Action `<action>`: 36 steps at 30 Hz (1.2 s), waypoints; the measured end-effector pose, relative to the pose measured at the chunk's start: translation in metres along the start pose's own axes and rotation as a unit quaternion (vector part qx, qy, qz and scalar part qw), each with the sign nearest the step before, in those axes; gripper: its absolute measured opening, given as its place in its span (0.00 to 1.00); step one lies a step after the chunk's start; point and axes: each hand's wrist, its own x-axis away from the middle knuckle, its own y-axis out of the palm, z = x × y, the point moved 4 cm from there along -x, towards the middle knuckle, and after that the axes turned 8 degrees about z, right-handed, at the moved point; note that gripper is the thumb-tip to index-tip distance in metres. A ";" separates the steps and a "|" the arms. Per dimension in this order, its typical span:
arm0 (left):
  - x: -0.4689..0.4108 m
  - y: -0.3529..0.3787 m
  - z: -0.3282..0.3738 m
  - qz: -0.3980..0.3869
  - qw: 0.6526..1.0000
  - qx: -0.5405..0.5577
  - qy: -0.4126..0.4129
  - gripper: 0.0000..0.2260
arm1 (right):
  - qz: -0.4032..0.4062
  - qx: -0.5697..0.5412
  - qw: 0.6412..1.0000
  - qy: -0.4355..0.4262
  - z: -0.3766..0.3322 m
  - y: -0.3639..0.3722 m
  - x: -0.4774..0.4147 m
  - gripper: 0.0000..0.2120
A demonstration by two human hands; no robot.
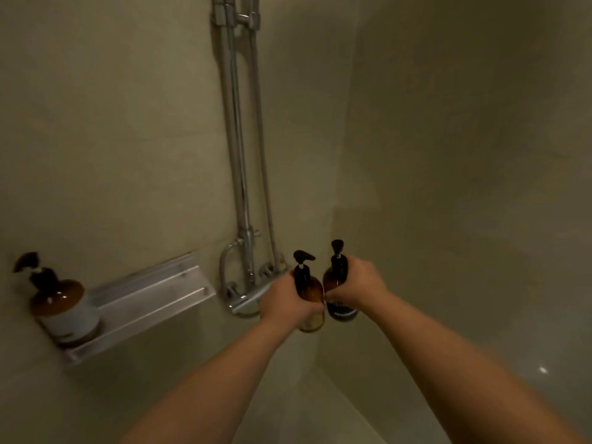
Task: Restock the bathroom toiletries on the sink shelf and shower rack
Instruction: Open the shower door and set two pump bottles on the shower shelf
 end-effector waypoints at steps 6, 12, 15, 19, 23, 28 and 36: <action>-0.072 -0.085 -0.031 0.107 0.992 -0.065 -0.015 0.38 | -0.052 -0.012 0.987 -0.149 -0.103 0.040 -0.084 0.27; -0.112 -0.159 -0.058 0.216 0.963 -0.145 -0.067 0.37 | -0.091 -0.023 0.953 -0.287 -0.202 0.080 -0.139 0.27; -0.121 -0.183 -0.075 0.274 0.947 -0.125 -0.108 0.32 | -0.131 -0.053 0.935 -0.326 -0.239 0.101 -0.156 0.32; -0.119 -0.197 -0.102 0.326 0.927 -0.112 -0.149 0.33 | -0.182 -0.096 0.907 -0.368 -0.270 0.130 -0.165 0.39; -0.109 -0.198 -0.132 0.343 0.924 -0.060 -0.160 0.36 | -0.216 -0.114 0.874 -0.420 -0.278 0.151 -0.158 0.33; -0.096 -0.198 -0.156 0.351 0.918 -0.019 -0.181 0.32 | -0.218 -0.100 0.845 -0.478 -0.276 0.169 -0.142 0.36; -0.086 -0.195 -0.170 0.345 0.920 -0.016 -0.183 0.29 | -0.234 -0.087 0.837 -0.487 -0.272 0.188 -0.130 0.35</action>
